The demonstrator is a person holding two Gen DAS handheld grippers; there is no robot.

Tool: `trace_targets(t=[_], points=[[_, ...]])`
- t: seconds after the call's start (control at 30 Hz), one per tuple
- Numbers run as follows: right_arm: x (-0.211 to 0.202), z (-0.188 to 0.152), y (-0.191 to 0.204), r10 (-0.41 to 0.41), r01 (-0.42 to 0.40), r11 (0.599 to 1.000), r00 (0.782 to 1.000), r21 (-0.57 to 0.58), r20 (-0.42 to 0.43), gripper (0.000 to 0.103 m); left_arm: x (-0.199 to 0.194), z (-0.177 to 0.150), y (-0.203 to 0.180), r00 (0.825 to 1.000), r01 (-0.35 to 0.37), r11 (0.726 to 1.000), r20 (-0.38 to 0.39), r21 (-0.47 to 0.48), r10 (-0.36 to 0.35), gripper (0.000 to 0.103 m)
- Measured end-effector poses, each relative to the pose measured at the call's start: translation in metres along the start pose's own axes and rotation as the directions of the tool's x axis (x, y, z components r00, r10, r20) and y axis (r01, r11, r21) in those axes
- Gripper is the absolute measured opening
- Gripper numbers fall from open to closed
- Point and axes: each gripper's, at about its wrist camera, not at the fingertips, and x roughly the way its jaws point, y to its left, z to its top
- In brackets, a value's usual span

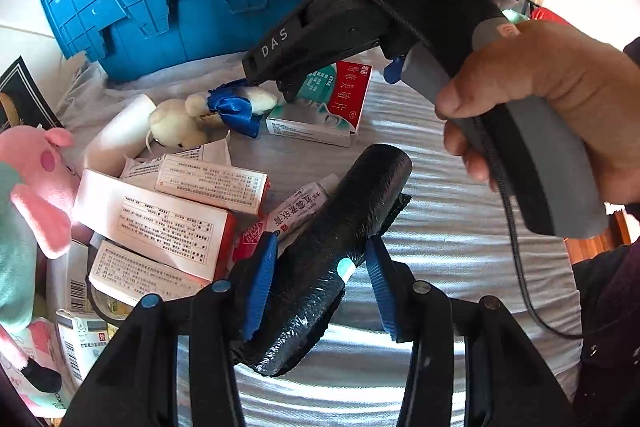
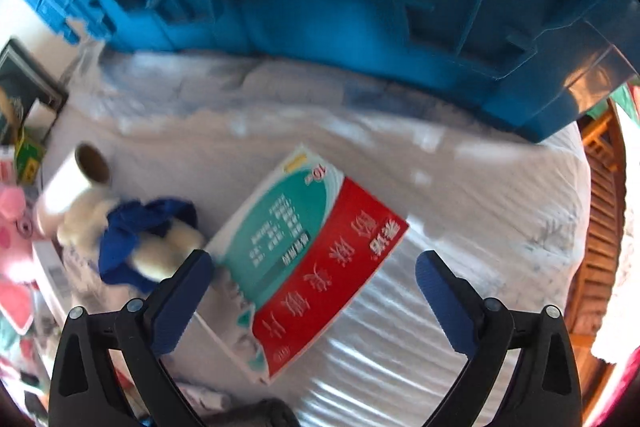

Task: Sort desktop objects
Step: 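Grasp black roll with left tool while right tool grasps red-green medicine box, then carry black roll and medicine box over the crate and open both tools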

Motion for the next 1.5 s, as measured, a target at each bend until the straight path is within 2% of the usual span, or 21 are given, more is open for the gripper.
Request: trace_targets(t=[0.1,0.2,0.27,0.37,0.43,0.57,0.67,0.73,0.77,0.8,0.83,0.93,1.07,1.17,1.3,1.5], points=[[0.002,0.008,0.007,-0.023,0.023,1.0,1.0,-0.02,0.015,0.102,0.001,-0.001,-0.001,1.0,-0.001,1.0,0.011,-0.003,0.001,0.045],[0.017,0.012,0.012,-0.029,0.028,0.999,0.999,-0.03,-0.046,0.103,0.001,-0.002,-0.001,1.0,0.003,1.0,0.01,-0.005,-0.003,0.045],[0.019,0.007,0.019,-0.052,0.045,0.992,0.997,-0.118,-0.058,0.103,0.001,-0.001,0.001,1.0,0.006,1.0,0.0,-0.007,-0.006,0.045],[0.014,-0.004,0.014,-0.015,-0.004,0.974,0.997,-0.226,-0.081,0.101,0.001,-0.001,-0.001,1.0,-0.009,1.0,-0.019,0.008,0.009,0.045],[0.01,-0.011,0.007,0.003,-0.035,0.947,0.995,-0.319,-0.102,0.097,0.001,-0.002,-0.003,1.0,-0.021,1.0,-0.022,0.016,0.021,0.045],[0.004,-0.021,-0.014,0.016,-0.064,0.9,0.993,-0.43,-0.116,0.096,0.011,0.003,-0.007,0.997,-0.05,0.999,-0.052,0.014,0.05,0.059],[0.003,-0.026,-0.025,0.042,-0.078,0.887,0.995,-0.455,-0.09,0.097,0.024,0.008,-0.012,0.988,-0.115,0.993,-0.104,0.017,0.116,0.062],[0.002,-0.029,-0.026,0.064,-0.086,0.873,0.996,-0.48,-0.062,0.097,0.023,0.009,-0.01,0.989,-0.101,0.994,-0.109,-0.052,0.095,0.055],[0.001,-0.03,-0.027,0.078,-0.095,0.865,0.995,-0.493,-0.056,0.095,0.019,0.006,-0.014,0.99,-0.094,0.993,-0.11,-0.077,0.085,0.042],[-0.002,-0.03,-0.027,0.09,-0.103,0.856,0.995,-0.507,-0.049,0.082,0.017,0.005,-0.013,0.991,-0.074,0.991,-0.118,-0.109,0.061,0.038],[-0.006,-0.032,-0.025,0.095,-0.101,0.841,0.995,-0.532,-0.039,0.078,0.014,0.004,-0.013,0.991,-0.075,0.988,-0.124,-0.133,0.058,0.036],[-0.016,-0.043,-0.026,0.121,-0.117,0.797,0.992,-0.593,-0.034,0.077,0.002,-0.005,-0.021,0.99,-0.085,0.981,-0.128,-0.174,0.063,0.032],[-0.029,-0.052,-0.04,0.18,-0.172,0.794,0.983,-0.584,-0.045,0.077,-0.02,-0.019,-0.03,0.99,-0.104,0.963,-0.119,-0.248,0.076,0.03],[-0.053,-0.055,-0.048,0.236,-0.203,0.787,0.972,-0.582,-0.019,0.077,-0.047,-0.025,-0.033,0.99,-0.135,0.944,-0.089,-0.302,0.113,0.03],[-0.1,-0.065,-0.049,0.326,-0.238,0.761,0.944,-0.604,0.039,0.078,-0.086,-0.024,-0.034,0.983,-0.181,0.917,-0.037,-0.355,0.18,0.03],[-0.183,-0.061,-0.047,0.467,-0.26,0.705,0.87,-0.659,0.156,0.078,-0.149,0.001,-0.043,0.95,-0.243,0.895,0.092,-0.375,0.297,0.03]])
